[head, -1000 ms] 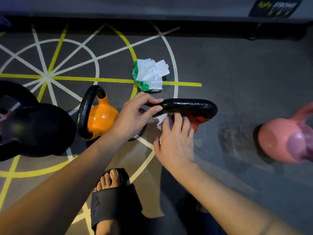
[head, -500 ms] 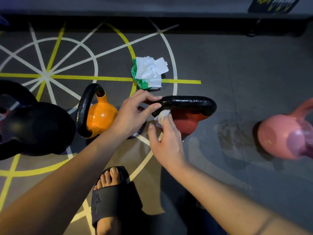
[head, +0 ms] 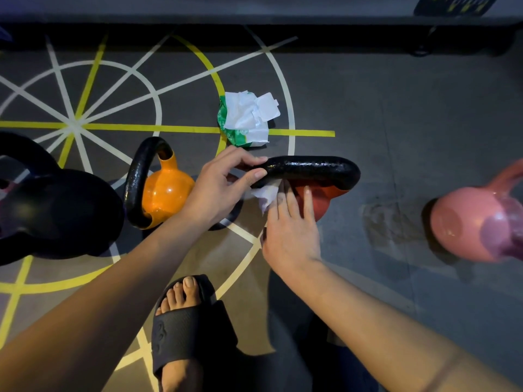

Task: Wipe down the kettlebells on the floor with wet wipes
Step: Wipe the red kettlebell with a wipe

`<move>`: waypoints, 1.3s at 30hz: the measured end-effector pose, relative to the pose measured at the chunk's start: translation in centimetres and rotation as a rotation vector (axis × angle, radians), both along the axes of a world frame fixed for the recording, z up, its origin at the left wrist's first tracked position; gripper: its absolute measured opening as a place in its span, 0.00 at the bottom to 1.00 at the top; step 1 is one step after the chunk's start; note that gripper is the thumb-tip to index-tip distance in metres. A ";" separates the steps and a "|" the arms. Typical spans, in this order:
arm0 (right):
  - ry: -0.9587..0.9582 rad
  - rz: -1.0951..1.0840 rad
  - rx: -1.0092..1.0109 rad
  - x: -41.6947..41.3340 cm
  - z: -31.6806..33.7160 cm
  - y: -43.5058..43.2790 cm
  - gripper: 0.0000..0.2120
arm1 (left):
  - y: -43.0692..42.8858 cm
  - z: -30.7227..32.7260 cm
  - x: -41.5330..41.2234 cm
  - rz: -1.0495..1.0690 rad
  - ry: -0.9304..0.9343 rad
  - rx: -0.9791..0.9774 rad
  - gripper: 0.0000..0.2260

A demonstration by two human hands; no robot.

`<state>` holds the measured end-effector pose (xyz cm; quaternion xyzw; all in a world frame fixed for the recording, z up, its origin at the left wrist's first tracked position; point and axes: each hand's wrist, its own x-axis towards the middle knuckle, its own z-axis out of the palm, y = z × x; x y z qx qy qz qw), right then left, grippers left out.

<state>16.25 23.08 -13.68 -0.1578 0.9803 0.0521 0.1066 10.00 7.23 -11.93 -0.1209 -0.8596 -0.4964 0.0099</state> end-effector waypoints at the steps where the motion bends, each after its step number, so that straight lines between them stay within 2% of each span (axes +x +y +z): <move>1: -0.005 -0.009 -0.016 0.0 -0.2 0.5 0.34 | 0.0 -0.1 0.0 0.000 -0.001 -0.003 0.09; 4: -0.003 -0.075 -0.237 0.0 -0.6 0.7 0.31 | 0.0 -0.3 0.0 0.007 0.002 -0.003 0.09; 8: -0.043 -0.288 -0.817 0.4 0.4 -1.0 0.22 | 0.1 -0.4 -0.1 0.005 0.009 0.004 0.08; 10: -0.106 -0.416 -1.038 1.0 1.0 -1.7 0.16 | 0.0 -0.4 0.0 0.005 0.011 0.007 0.08; 12: -0.112 -0.473 -1.109 1.3 0.8 -1.8 0.11 | 0.0 -0.3 0.0 0.003 0.012 0.006 0.08; 15: -0.065 -0.420 -1.081 1.1 0.7 -1.0 0.08 | 0.1 -0.2 0.0 -0.004 0.011 -0.003 0.09; 16: -0.088 -0.449 -1.161 1.1 1.0 -0.9 0.06 | 0.1 -0.2 0.0 -0.006 0.010 -0.005 0.09; 17: -0.156 -0.548 -1.342 1.0 1.7 -0.8 0.03 | 0.1 -0.2 0.0 -0.005 0.007 -0.006 0.09; 20: -0.441 -0.986 -2.010 -0.7 3.3 0.1 0.08 | 0.1 -0.1 0.1 0.008 -0.015 -0.004 0.09; 21: -0.508 -1.080 -2.213 -1.4 3.7 0.8 0.13 | 0.2 -0.1 0.1 0.011 -0.012 0.000 0.08; 22: -0.554 -1.159 -2.392 -1.9 4.1 1.4 0.20 | 0.2 -0.1 0.1 0.011 -0.005 0.004 0.08; 24: -0.584 -1.241 -2.595 -2.4 4.8 2.8 0.29 | 0.2 -0.2 0.2 0.015 0.000 0.008 0.08; 30: -0.614 -1.247 -2.664 -1.7 5.6 4.4 0.28 | 0.2 0.0 0.2 0.006 0.003 0.017 0.10; 35: -0.566 -1.287 -2.716 -1.3 5.2 5.7 0.34 | -0.3 1.1 -0.8 -0.047 -0.079 0.005 0.06; 39: -0.552 -1.306 -2.632 -1.0 5.0 6.5 0.25 | 1.7 3.3 -2.8 -0.003 -0.074 -0.034 0.11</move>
